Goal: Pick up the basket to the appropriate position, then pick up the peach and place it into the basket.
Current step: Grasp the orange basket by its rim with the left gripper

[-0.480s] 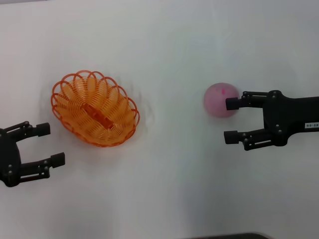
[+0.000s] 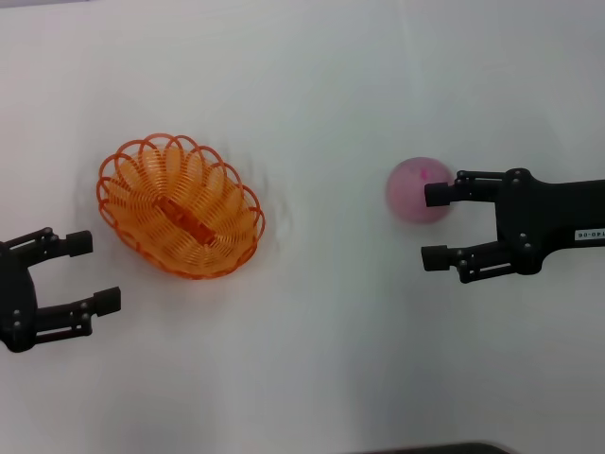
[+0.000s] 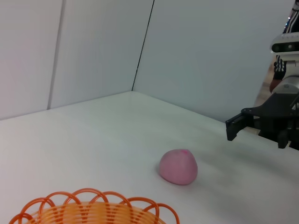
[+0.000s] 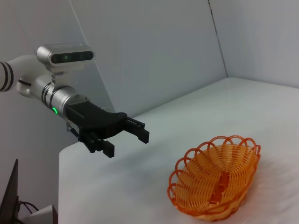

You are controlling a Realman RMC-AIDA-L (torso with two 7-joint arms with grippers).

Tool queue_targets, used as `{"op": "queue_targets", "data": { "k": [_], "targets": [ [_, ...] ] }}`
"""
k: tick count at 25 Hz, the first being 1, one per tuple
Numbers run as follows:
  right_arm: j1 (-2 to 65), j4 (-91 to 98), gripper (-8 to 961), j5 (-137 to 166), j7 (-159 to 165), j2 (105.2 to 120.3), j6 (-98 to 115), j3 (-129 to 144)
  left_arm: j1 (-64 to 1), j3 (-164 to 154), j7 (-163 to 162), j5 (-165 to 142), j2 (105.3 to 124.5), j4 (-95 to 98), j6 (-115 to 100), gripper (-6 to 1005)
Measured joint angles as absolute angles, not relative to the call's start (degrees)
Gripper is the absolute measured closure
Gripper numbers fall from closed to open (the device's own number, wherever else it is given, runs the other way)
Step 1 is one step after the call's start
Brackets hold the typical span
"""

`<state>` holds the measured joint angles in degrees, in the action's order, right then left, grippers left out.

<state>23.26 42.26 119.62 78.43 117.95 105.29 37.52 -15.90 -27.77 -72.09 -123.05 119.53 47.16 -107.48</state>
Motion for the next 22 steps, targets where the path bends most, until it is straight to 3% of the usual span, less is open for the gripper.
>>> {"op": "queue_targets", "data": {
  "k": [22],
  "targets": [
    [23.79,42.12,12,119.62,78.57,118.04,104.72,37.61,-16.97,-25.65,-72.91,-120.45,119.79,47.79,-107.02,153]
  ]
}}
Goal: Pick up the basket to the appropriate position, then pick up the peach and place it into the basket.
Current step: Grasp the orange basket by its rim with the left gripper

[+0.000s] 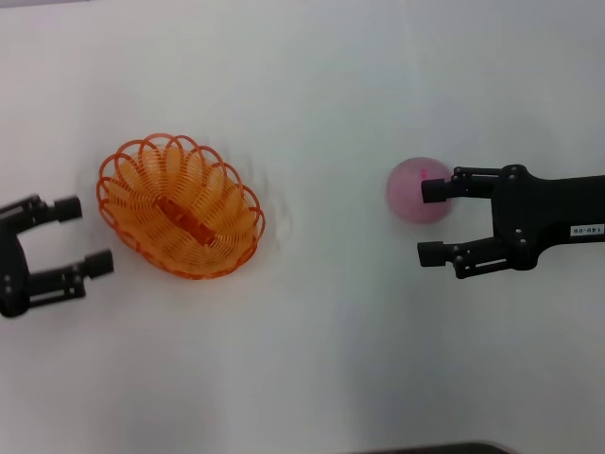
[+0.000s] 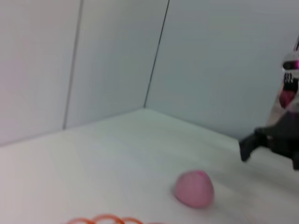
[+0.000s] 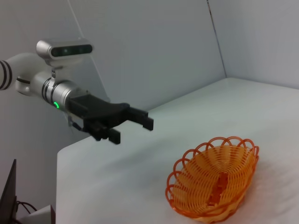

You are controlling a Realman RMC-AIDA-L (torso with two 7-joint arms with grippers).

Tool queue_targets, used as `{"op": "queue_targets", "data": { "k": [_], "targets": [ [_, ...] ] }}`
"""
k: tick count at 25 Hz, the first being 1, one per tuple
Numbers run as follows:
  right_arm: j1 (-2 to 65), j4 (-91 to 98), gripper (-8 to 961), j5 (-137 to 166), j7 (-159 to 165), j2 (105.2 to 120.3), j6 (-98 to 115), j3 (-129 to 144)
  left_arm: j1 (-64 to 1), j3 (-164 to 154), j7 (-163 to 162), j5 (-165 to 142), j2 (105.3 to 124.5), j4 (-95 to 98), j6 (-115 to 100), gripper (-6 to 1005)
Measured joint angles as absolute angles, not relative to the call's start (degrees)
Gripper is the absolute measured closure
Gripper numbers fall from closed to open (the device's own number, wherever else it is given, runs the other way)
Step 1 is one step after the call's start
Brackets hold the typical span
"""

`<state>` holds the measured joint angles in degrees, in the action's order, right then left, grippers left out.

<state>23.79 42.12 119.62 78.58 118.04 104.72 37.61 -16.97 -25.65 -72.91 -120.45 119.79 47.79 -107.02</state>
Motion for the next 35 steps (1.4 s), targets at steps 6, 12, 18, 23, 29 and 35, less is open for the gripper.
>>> {"op": "queue_targets", "data": {
  "k": [6,12,18,23,29,35],
  "targets": [
    [24.12,42.04,13,119.62,78.57,118.04,104.67,37.62,-17.9,-21.46,-72.64,-115.1,120.74,47.28,-104.93,155],
    [24.31,42.01,13,119.62,78.6,118.16,104.68,37.62,-18.57,-19.87,-72.57,-108.16,122.99,47.3,-98.87,155],
    [24.08,41.91,13,119.62,78.66,118.55,104.71,37.61,-18.75,-19.83,-67.69,-100.23,123.74,42.6,-94.31,155],
    [23.96,41.85,12,119.62,78.66,118.76,104.67,37.62,-19.47,-19.8,-63.95,-96.34,123.76,38.85,-92.88,155],
    [23.94,41.83,13,119.62,78.66,118.91,104.83,37.57,-19.84,-19.98,-63.6,-95.87,123.76,38.41,-92.09,155],
    [24.18,41.83,13,119.62,78.66,119.0,104.68,37.56,-20.38,-20.93,-64.78,-96.26,123.67,39.17,-90.5,156]
  ]
}}
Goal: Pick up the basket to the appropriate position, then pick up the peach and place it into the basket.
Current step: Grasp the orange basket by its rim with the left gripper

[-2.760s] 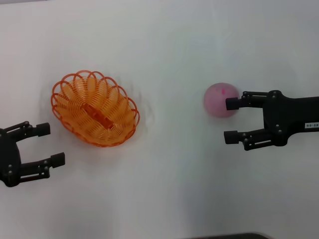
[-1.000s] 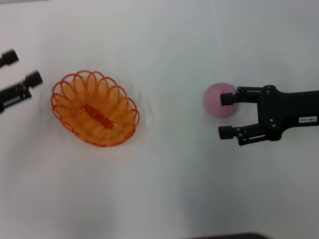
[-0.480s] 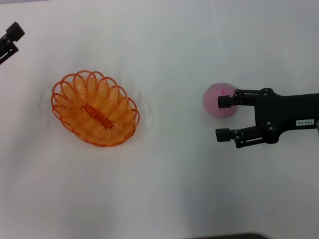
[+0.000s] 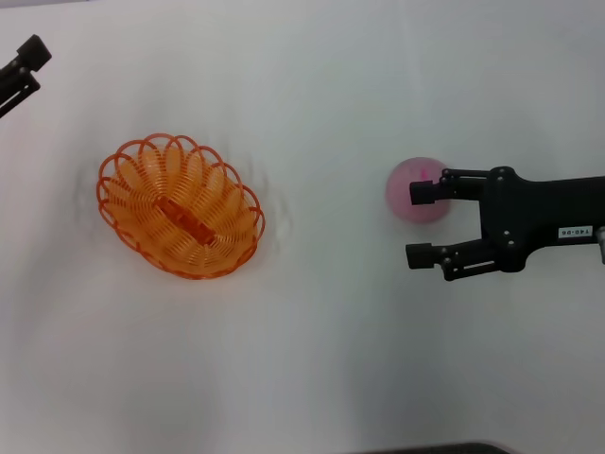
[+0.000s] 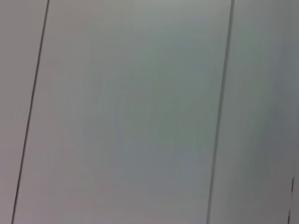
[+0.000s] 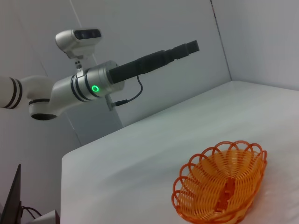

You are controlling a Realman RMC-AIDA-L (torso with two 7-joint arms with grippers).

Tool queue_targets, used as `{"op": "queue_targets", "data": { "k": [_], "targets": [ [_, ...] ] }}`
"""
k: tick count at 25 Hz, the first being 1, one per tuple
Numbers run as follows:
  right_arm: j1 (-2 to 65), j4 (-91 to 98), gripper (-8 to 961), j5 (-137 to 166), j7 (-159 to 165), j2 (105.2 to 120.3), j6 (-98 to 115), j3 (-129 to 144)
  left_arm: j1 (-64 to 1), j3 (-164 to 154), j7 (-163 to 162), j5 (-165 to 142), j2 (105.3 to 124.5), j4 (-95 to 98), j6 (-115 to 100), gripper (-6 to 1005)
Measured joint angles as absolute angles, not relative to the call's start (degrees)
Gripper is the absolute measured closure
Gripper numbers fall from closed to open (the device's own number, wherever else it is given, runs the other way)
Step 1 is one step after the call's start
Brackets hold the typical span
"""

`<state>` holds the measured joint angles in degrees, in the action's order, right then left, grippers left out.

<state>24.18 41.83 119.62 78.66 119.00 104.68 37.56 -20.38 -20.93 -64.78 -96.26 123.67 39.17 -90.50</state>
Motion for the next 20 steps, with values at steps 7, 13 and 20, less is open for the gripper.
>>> {"op": "queue_targets", "data": {
  "k": [7,13,20],
  "targets": [
    [24.34,41.83,13,119.62,78.78,119.0,104.67,37.61,-20.78,-22.51,-71.42,-98.23,123.59,44.34,-88.51,156],
    [24.35,41.83,12,119.65,79.06,119.08,104.67,37.62,-20.91,-26.76,-80.1,-102.13,123.62,50.01,-84.26,156],
    [24.35,41.84,12,119.71,79.1,119.09,104.68,37.61,-22.76,-32.13,-95.5,-112.61,123.62,58.32,-81.56,156]
  ]
}}
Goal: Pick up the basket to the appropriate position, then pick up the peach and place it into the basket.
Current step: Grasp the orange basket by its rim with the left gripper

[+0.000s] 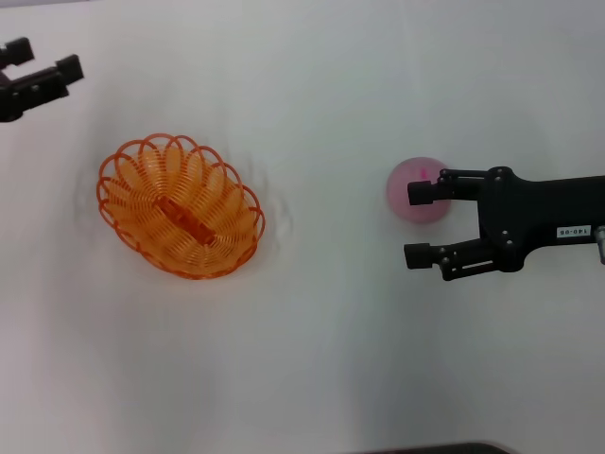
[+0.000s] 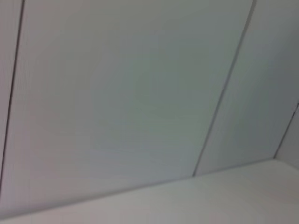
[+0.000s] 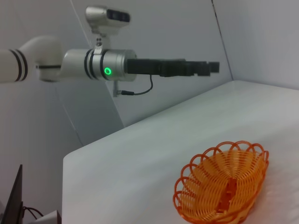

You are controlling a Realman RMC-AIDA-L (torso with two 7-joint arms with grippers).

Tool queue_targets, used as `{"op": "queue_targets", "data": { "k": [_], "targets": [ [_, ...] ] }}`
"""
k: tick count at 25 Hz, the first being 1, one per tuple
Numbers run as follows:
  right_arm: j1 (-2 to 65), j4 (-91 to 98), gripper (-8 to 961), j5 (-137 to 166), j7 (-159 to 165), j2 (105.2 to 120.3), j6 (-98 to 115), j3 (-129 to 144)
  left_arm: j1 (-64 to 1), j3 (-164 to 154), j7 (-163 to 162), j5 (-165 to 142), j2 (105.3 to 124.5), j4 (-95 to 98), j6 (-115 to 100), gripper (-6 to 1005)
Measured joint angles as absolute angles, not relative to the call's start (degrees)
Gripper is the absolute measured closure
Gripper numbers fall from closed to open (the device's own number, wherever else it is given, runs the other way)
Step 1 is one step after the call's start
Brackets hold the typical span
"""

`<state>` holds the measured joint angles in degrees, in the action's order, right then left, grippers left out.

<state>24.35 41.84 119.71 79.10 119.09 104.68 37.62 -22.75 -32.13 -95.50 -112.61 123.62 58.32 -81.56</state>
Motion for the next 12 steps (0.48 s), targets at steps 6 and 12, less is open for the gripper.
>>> {"op": "queue_targets", "data": {
  "k": [6,12],
  "targets": [
    [24.6,41.85,13,119.71,79.41,119.09,104.68,37.62,-26.35,-35.79,-106.55,-123.19,122.97,61.74,-80.66,156],
    [24.81,41.84,13,119.72,79.45,119.09,104.68,37.61,-30.6,-42.75,-115.85,-133.82,121.84,62.78,-80.82,155]
  ]
}}
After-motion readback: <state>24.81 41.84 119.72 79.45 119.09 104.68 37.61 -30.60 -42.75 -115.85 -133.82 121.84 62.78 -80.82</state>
